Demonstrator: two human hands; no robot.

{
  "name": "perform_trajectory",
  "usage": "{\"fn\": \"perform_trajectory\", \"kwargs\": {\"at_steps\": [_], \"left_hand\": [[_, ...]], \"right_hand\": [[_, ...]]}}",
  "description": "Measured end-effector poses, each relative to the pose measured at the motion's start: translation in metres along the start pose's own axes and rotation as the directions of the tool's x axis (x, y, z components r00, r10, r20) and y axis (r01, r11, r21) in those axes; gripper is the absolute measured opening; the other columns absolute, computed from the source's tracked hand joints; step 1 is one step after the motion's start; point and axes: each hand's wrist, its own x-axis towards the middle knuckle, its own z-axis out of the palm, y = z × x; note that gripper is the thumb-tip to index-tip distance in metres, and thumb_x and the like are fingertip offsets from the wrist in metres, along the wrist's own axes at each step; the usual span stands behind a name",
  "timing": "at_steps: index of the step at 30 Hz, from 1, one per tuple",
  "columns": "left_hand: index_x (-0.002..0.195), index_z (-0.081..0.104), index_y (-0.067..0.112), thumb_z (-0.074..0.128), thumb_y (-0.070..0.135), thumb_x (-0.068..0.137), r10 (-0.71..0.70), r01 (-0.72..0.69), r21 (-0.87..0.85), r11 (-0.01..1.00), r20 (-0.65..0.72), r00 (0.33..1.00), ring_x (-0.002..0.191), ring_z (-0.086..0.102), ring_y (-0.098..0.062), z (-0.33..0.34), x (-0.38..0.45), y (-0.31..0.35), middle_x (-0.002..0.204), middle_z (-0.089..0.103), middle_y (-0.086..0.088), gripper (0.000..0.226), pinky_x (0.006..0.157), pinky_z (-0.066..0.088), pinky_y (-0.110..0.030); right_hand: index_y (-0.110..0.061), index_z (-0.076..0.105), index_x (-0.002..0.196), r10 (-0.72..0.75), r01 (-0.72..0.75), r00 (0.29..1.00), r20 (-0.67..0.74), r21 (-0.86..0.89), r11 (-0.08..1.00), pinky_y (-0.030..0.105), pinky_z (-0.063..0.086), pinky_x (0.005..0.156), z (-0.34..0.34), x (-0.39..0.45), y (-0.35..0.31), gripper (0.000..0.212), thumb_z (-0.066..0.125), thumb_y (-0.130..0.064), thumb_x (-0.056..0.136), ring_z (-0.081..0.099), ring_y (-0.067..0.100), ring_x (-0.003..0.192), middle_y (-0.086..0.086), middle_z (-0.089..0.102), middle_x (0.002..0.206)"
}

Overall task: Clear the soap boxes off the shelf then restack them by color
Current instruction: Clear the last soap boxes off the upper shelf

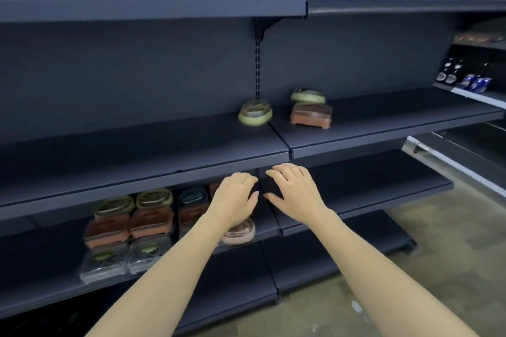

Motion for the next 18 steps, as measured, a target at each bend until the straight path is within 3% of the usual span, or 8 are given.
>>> {"fn": "perform_trajectory", "kwargs": {"at_steps": [4,11,18], "left_hand": [[0.135,0.046,0.007,0.047,0.026,0.096,-0.014,0.016,0.022,1.000,-0.086,0.996,0.132,0.038,-0.022,-0.017,0.031,0.005,0.141,0.046,-0.008,0.044,0.108,0.026,-0.029],[0.143,0.034,0.008,0.044,0.031,0.098,-0.109,0.114,0.049,0.992,-0.092,0.990,0.140,0.025,-0.020,-0.014,0.100,-0.003,0.151,0.032,-0.007,0.052,0.113,0.019,-0.030],[0.138,0.040,0.009,0.046,0.036,0.095,-0.263,0.267,0.055,0.962,-0.074,0.962,0.129,0.036,-0.028,0.007,0.185,-0.015,0.143,0.039,-0.010,0.051,0.106,0.031,-0.037]], "right_hand": [[-0.012,0.064,0.114,-0.022,0.024,0.999,0.037,-0.056,0.998,0.040,0.047,0.092,-0.014,0.023,0.026,0.053,0.078,-0.041,0.070,0.060,0.027,0.110,0.006,0.065,0.115],[-0.011,0.061,0.119,-0.051,0.059,0.990,0.130,-0.065,0.996,0.043,0.043,0.098,-0.007,0.063,0.084,0.053,0.074,-0.040,0.076,0.055,0.031,0.118,0.010,0.061,0.124],[-0.014,0.050,0.133,-0.030,0.042,0.965,0.261,-0.040,0.998,0.044,0.032,0.105,0.013,0.110,0.156,0.057,0.063,-0.042,0.085,0.042,0.035,0.129,0.012,0.047,0.139]]}}
